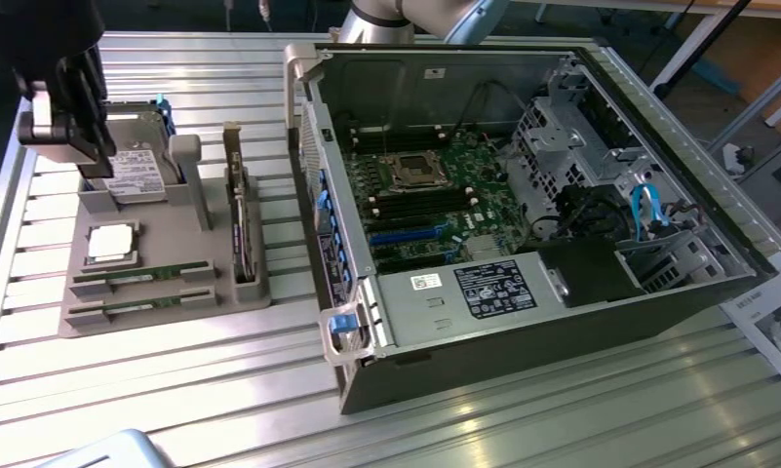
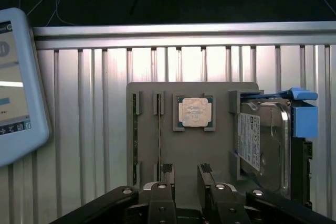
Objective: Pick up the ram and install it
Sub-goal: 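Pick up the ram and move it above insertion slot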
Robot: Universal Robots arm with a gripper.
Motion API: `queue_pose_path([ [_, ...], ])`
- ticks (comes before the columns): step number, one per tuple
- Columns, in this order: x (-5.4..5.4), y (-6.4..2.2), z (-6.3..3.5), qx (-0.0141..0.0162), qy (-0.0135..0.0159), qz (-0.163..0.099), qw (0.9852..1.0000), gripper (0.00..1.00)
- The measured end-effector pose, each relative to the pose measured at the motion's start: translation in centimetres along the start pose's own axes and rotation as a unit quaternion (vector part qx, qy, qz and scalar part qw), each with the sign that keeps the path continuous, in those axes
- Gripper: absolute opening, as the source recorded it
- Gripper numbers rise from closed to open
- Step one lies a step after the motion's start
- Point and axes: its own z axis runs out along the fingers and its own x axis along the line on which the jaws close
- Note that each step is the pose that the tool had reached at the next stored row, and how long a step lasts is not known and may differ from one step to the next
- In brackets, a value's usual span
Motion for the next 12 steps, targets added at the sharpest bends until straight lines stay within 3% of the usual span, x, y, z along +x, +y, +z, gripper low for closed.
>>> queue_pose_path([
  [12,0.2,-0.09,2.21,0.0001,0.0000,0.000,1.0000,0.31],
])
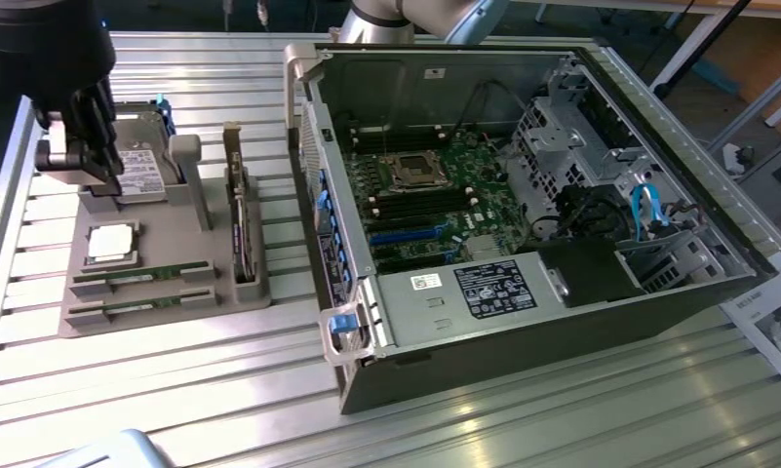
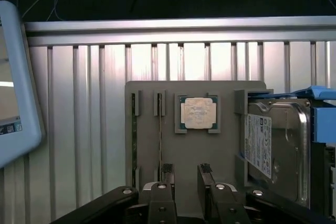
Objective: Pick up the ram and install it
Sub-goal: 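Pick up the ram and move it above insertion slot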
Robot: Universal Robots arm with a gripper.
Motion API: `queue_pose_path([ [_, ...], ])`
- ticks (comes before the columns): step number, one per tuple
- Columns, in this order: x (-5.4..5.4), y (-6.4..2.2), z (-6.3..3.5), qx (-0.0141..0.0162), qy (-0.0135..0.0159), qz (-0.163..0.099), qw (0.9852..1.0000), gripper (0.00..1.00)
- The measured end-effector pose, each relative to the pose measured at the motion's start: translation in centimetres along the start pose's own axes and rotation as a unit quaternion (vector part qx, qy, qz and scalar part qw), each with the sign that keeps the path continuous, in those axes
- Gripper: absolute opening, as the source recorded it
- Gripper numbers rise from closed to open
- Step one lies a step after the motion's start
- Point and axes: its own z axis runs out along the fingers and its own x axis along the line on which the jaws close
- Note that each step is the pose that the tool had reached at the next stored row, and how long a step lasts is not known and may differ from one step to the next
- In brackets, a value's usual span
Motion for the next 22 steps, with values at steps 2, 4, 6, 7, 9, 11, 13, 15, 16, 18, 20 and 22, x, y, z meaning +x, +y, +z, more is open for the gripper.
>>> queue_pose_path([
  [2,0.0,-0.01,0.35,-0.0001,0.0000,0.000,1.0000,0.31],
  [4,0.0,-0.03,0.71,0.0000,0.0000,0.000,1.0000,0.31],
  [6,0.1,-0.04,1.04,0.0000,0.0000,0.000,1.0000,0.31],
  [7,0.1,-0.05,1.20,0.0000,0.0000,0.000,1.0000,0.31],
  [9,0.1,-0.06,1.53,-0.0001,0.0000,0.000,1.0000,0.31],
  [11,0.1,-0.07,1.85,-0.0001,0.0000,0.000,1.0000,0.31],
  [13,0.1,-0.09,2.15,0.0000,0.0000,0.000,1.0000,0.31],
  [15,0.1,-0.10,2.41,0.0000,0.0000,0.000,1.0000,0.31],
  [16,0.1,-0.10,2.53,0.0000,0.0000,0.000,1.0000,0.31],
  [18,0.1,-0.12,2.85,-0.0001,0.0000,0.000,1.0000,0.31],
  [20,0.1,-0.12,2.96,-0.0002,0.0001,0.000,1.0000,0.31],
  [22,0.1,-0.12,2.96,-0.0001,0.0001,0.000,1.0000,0.31],
])
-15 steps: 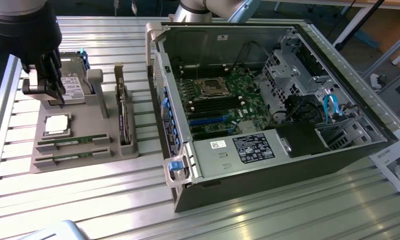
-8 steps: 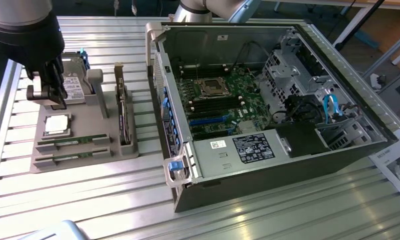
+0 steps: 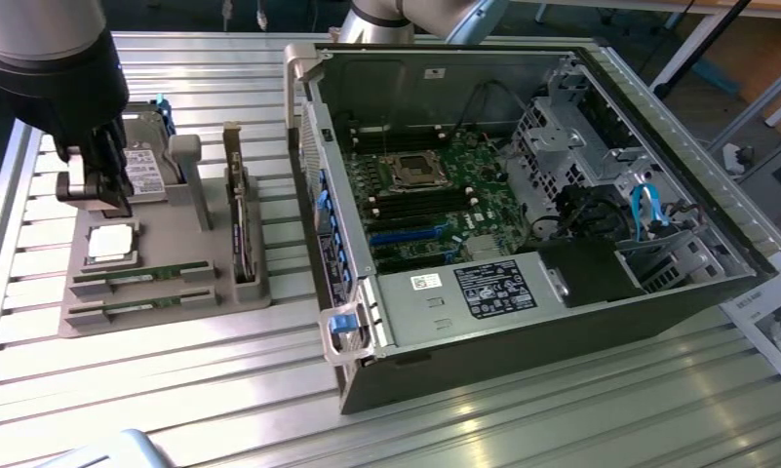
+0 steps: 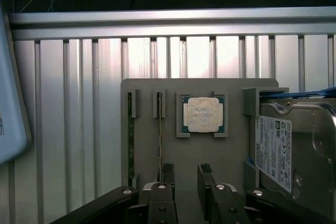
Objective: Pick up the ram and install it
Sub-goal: 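Pick up the ram and move it above insertion slot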
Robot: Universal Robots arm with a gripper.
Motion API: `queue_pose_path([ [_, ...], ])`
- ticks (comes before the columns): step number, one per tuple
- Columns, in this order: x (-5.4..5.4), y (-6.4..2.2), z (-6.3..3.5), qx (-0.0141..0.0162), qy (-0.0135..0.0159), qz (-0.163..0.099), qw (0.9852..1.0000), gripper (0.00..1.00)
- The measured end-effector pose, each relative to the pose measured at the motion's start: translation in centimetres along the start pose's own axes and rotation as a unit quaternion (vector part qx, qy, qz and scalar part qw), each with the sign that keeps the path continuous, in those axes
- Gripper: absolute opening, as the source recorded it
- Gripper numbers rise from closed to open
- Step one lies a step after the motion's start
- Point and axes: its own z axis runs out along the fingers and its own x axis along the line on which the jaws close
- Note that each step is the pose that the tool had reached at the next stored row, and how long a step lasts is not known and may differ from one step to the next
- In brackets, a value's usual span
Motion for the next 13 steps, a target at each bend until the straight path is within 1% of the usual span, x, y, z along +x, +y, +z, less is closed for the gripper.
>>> queue_pose_path([
  [7,0.09,-0.01,0.03,0.0002,-0.0001,0.000,1.0000,0.31],
  [13,0.85,0.13,0.03,0.0000,0.0000,0.000,1.0000,0.31],
])
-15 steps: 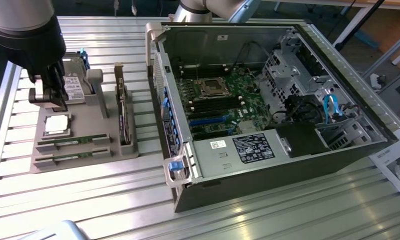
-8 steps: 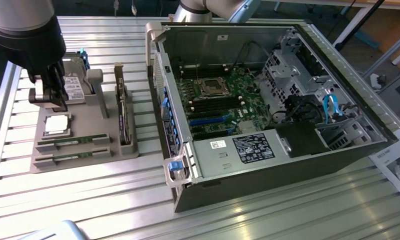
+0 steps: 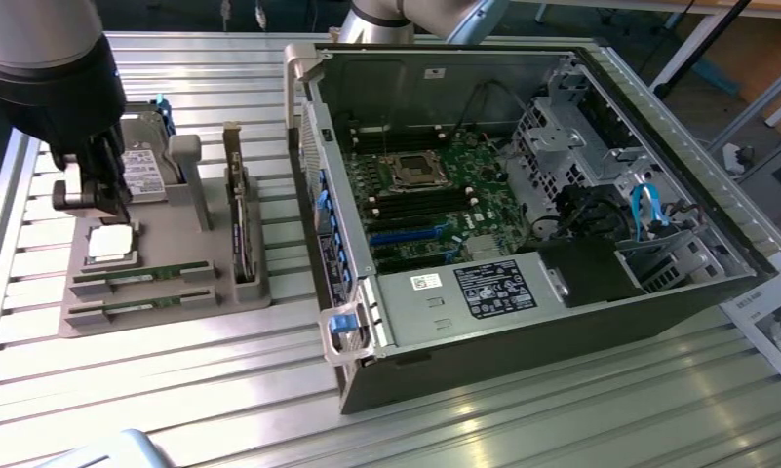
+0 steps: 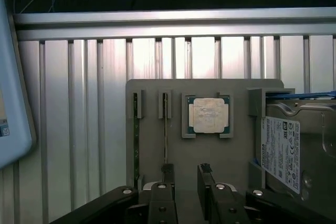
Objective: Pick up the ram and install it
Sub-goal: 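Pick up the ram and move it above insertion slot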
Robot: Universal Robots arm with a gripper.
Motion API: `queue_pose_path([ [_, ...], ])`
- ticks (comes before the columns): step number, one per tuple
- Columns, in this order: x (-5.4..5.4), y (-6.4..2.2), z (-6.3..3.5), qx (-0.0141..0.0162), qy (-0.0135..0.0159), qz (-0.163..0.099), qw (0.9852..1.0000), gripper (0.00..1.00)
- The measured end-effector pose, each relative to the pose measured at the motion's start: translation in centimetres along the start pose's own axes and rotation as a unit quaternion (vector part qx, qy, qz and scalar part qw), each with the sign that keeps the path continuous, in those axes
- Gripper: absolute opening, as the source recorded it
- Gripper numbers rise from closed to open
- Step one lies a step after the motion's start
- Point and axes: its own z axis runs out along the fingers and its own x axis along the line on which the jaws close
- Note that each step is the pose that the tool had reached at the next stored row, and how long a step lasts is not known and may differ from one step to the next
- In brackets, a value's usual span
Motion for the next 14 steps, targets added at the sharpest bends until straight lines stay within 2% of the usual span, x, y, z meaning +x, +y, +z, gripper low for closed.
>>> queue_pose_path([
  [6,0.60,0.11,0.02,0.0000,0.0000,0.000,1.0000,0.31],
  [11,0.60,0.11,0.04,0.0001,0.0000,0.000,1.0000,0.31],
  [14,0.65,0.09,0.43,0.0000,0.0000,0.000,1.0000,0.31],
])
